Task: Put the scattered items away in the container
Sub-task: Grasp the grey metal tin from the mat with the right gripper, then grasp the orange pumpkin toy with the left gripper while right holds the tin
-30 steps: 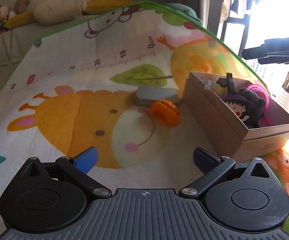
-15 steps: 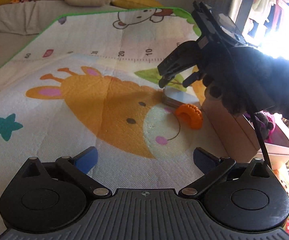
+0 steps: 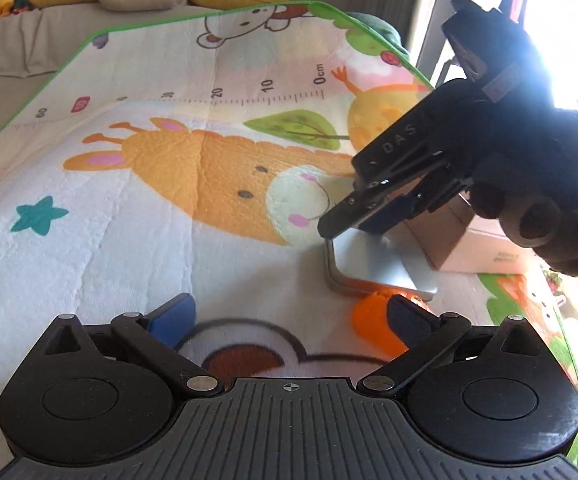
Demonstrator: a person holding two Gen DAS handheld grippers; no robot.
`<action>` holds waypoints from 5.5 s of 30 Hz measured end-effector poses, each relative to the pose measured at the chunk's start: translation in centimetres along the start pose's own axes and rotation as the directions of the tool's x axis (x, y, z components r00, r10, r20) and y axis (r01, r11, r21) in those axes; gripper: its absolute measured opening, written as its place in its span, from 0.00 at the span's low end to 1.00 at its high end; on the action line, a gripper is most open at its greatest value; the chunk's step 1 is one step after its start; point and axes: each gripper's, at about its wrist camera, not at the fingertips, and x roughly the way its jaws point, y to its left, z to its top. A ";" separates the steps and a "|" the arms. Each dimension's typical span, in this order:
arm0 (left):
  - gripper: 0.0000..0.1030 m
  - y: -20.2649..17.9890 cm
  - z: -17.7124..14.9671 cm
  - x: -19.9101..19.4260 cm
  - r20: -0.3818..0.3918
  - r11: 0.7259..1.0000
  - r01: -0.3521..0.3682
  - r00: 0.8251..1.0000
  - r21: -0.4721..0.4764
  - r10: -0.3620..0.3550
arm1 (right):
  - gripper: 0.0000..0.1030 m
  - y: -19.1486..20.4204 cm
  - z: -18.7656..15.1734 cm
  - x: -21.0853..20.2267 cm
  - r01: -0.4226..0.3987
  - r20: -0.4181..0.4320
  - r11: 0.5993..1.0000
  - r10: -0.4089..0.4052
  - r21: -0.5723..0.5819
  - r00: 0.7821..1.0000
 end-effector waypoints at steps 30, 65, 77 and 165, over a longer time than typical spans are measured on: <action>1.00 -9.2 -2.5 0.1 -0.096 0.981 -0.124 0.986 0.151 0.140 | 1.00 -1.9 -25.2 -5.2 0.306 0.458 0.952 -0.283 0.025 0.843; 1.00 1.8 -1.9 -2.4 0.040 0.938 -0.330 0.941 -0.105 0.335 | 0.97 1.3 -15.5 -2.7 0.532 0.502 0.841 -0.423 -0.092 0.754; 1.00 2.5 -2.1 -2.9 0.060 0.946 -0.287 0.953 -0.149 0.298 | 1.00 4.7 -12.4 0.4 0.383 0.483 0.908 -0.261 -0.172 0.836; 0.69 -7.8 -2.2 -1.7 -0.020 0.974 -0.053 0.998 0.219 0.059 | 1.00 -2.2 -25.0 -5.7 0.332 0.488 0.943 -0.298 0.016 0.821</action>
